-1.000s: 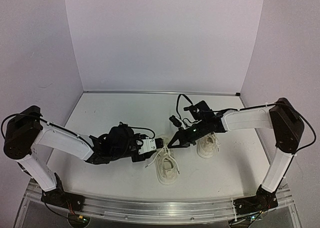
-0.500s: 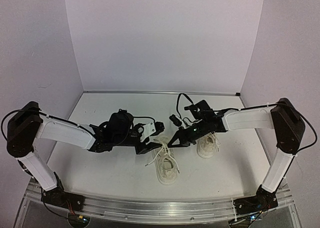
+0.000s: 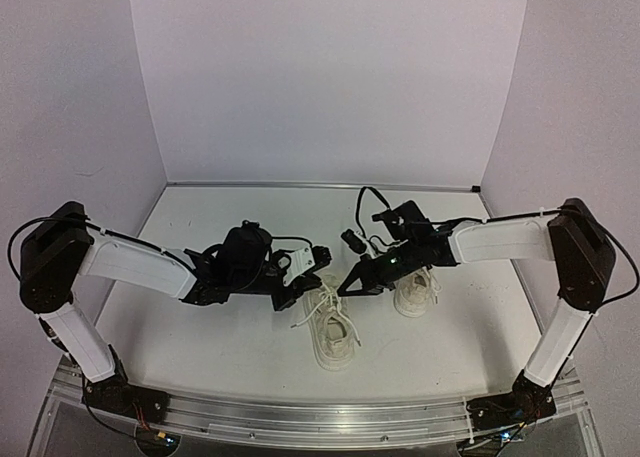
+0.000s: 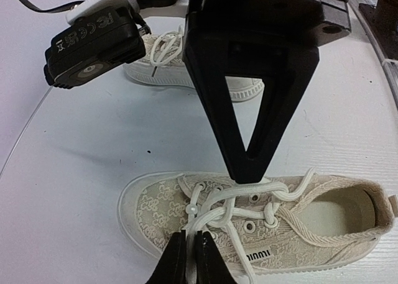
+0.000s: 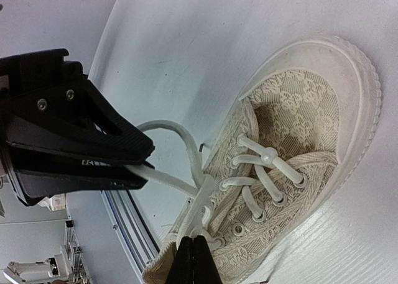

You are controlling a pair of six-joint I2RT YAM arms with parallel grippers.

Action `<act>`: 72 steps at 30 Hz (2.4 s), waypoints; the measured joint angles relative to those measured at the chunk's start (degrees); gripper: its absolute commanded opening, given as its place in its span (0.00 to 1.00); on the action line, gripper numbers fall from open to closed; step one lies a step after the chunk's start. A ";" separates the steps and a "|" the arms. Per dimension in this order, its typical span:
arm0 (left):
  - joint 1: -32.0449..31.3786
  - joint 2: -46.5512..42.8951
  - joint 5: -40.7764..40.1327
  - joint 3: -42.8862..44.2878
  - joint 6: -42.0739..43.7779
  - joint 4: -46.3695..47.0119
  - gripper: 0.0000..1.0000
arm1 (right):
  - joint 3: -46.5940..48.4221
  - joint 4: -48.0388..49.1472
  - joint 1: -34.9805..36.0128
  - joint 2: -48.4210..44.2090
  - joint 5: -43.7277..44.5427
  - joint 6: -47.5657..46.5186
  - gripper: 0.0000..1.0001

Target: Tie the shoes

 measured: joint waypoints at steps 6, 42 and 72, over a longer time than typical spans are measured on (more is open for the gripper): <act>0.00 -1.08 -2.27 -1.11 -0.28 -0.70 0.00 | -0.87 0.04 0.00 -1.05 1.30 0.01 0.00; -0.07 -2.86 -14.39 -4.92 -8.68 -6.93 0.00 | -11.48 -0.86 -2.16 -6.70 10.19 -0.05 0.00; -0.95 -11.48 -12.61 -6.80 -14.79 -16.40 0.51 | -10.98 -0.87 -2.43 -6.41 4.16 -1.15 0.00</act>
